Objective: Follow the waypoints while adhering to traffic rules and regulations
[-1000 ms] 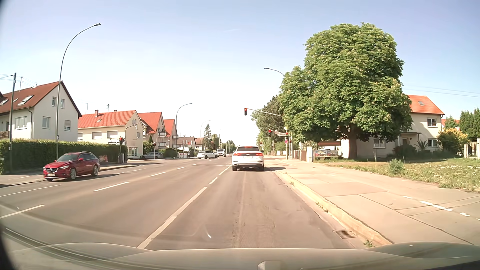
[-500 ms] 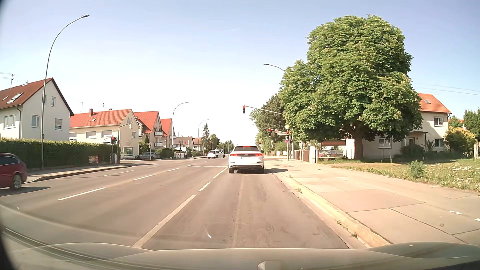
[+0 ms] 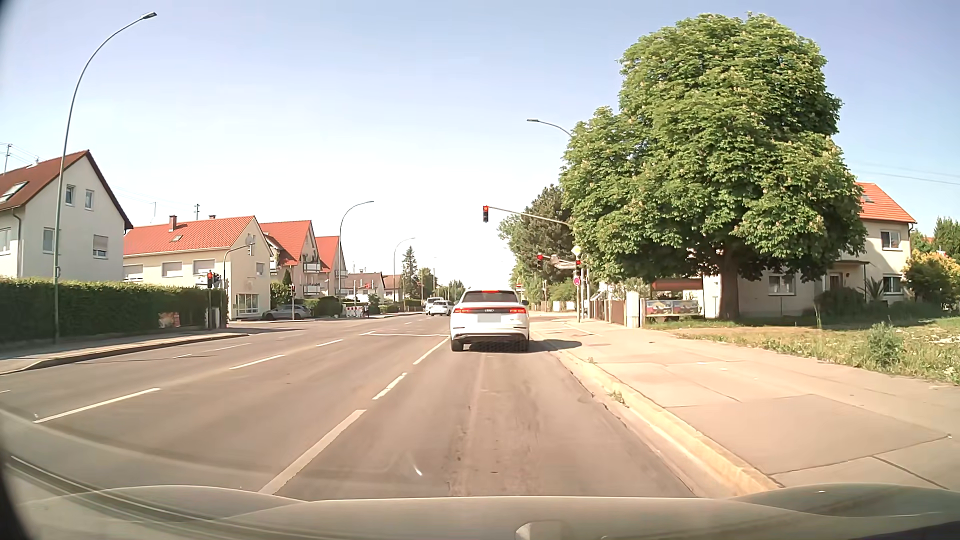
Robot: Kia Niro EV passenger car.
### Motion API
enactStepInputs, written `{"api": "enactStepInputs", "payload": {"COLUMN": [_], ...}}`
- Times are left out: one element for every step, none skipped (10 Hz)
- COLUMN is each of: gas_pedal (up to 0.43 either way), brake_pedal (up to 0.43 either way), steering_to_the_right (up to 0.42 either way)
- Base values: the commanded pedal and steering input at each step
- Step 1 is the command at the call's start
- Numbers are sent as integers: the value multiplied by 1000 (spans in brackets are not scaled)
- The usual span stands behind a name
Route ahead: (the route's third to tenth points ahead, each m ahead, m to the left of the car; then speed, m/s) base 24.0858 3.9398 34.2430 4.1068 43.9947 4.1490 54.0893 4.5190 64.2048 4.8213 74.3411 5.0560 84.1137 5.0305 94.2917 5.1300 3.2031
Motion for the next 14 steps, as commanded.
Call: {"api": "enactStepInputs", "payload": {"gas_pedal": [0, 0, 0, 0, 0, 0, 0, 0, 0, 0, 0, 0, 0, 0], "brake_pedal": [207, 201, 201, 207, 220, 232, 244, 250, 274, 274, 274, 274, 274, 274], "steering_to_the_right": [0, 0, 0, -1, -1, -1, 0, 1, 2, 2, 3, 4, 5, 5]}}
